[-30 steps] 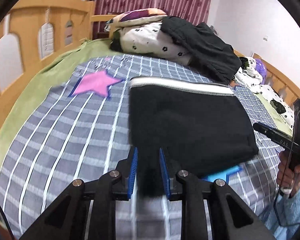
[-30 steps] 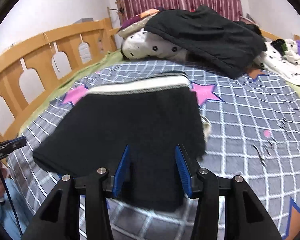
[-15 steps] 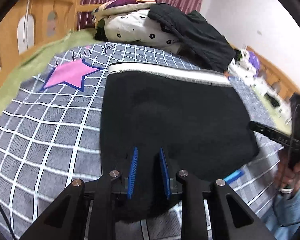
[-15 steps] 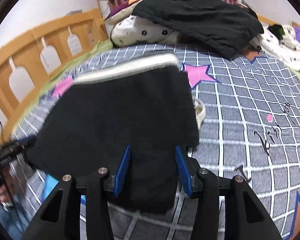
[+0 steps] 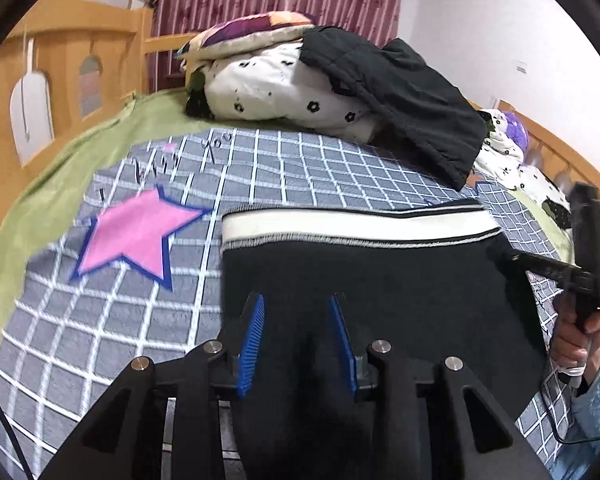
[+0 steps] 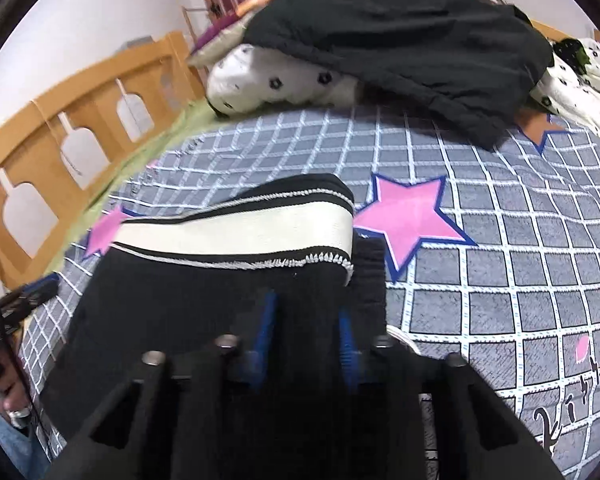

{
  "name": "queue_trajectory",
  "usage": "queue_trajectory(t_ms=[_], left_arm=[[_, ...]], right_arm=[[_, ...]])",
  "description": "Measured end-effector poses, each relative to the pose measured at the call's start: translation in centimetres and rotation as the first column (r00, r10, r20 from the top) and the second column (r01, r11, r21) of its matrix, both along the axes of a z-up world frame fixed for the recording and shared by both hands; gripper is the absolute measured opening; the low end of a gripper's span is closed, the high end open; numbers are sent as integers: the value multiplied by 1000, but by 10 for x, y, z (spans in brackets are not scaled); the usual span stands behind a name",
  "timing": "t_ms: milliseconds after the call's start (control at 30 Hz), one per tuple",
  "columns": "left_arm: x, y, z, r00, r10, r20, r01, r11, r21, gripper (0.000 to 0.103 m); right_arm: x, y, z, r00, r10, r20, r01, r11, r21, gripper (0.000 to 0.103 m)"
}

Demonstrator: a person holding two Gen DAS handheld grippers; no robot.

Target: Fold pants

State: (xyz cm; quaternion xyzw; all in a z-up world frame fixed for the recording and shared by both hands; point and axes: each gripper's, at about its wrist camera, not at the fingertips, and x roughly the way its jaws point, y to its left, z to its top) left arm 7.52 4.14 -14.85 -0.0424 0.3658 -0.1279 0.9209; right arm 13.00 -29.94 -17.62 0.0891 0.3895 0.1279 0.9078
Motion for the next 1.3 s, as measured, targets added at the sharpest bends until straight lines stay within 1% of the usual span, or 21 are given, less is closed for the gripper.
queue_trajectory(t_ms=[33, 133, 167, 233, 267, 367, 467, 567, 633, 667, 733, 767, 800, 933, 1033, 1067, 1133, 1167, 1200, 1233, 1300], left_arm=[[-1, 1, -4, 1000, -2, -12, 2, 1000, -8, 32], [-2, 0, -4, 1000, -10, -7, 10, 1000, 16, 32], [-3, 1, -3, 1000, -13, 0, 13, 1000, 16, 32], [-3, 1, -1, 1000, -21, 4, 21, 1000, -2, 32], [-3, 0, 0, 1000, -24, 3, 24, 1000, -7, 32], [-6, -1, 1, 999, -33, 9, 33, 999, -6, 32], [-8, 0, 3, 999, -45, 16, 45, 999, -26, 32], [-8, 0, 5, 998, -57, 13, 58, 997, -46, 32], [-9, -3, 5, 998, -64, 17, 64, 997, -47, 32], [-9, -4, 5, 998, -66, 15, 67, 997, -45, 32], [-8, -9, 2, 997, -80, -3, 80, 996, -42, 32], [-9, -11, 1, 996, -88, -12, 88, 995, -41, 32], [-10, -13, 0, 995, -100, -19, 99, 994, -45, 32], [-27, -18, -8, 988, -145, -59, 141, 988, -62, 32], [-46, -23, -26, 986, -133, -103, 128, 990, -56, 33], [-51, -26, -31, 987, -123, -104, 120, 992, -39, 34], [-64, -34, -36, 995, -75, -71, 78, 996, 39, 34], [-67, -35, -35, 996, -67, -62, 70, 996, 54, 34], [-68, -36, -33, 996, -63, -64, 66, 996, 53, 34], [-67, -34, -30, 995, -58, -80, 62, 997, 41, 34], [-59, -30, -26, 992, -65, -108, 67, 998, 19, 34]], right_arm=[[-3, -4, 3, 1000, 13, 14, -14, 1000, 25, 13], [-8, -28, 8, 1000, 17, 16, -20, 980, 200, 11], [-10, -32, 8, 1000, 11, 24, -16, 977, 211, 11], [-9, -29, 1, 1000, 11, 26, -14, 991, 131, 11], [-8, -29, -3, 1000, 10, 19, -13, 992, 124, 11], [-10, -34, 1, 1000, -1, 20, -3, 986, 168, 11], [-25, -28, 17, 997, -3, 79, -8, 991, 131, 11], [-30, -35, 29, 994, -17, 105, -3, 983, 183, 11], [-31, -39, 30, 993, -29, 114, 12, 988, 153, 11], [-29, -41, 26, 994, -38, 100, 23, 989, 146, 11], [-15, -46, 6, 999, -52, 13, 50, 991, 128, 12], [-10, -46, -3, 998, -60, -7, 60, 991, 117, 14], [-6, -46, -10, 998, -67, -14, 68, 992, 109, 19], [-13, -39, 7, 998, -66, 7, 66, 998, -2, 24], [-42, -35, 26, 993, -42, 110, 46, 998, -32, 26], [-47, -31, 27, 993, -20, 115, 24, 999, -35, 26], [-52, -20, 17, 996, 27, 84, -22, 998, -57, 26], [-51, -15, 9, 997, 38, 62, -33, 997, -72, 26], [-49, -11, 2, 998, 44, 40, -40, 995, -92, 26], [-48, -4, -6, 999, 33, 38, -27, 988, -149, 26], [-51, 1, -2, 998, 39, 55, -29, 983, -181, 26]])
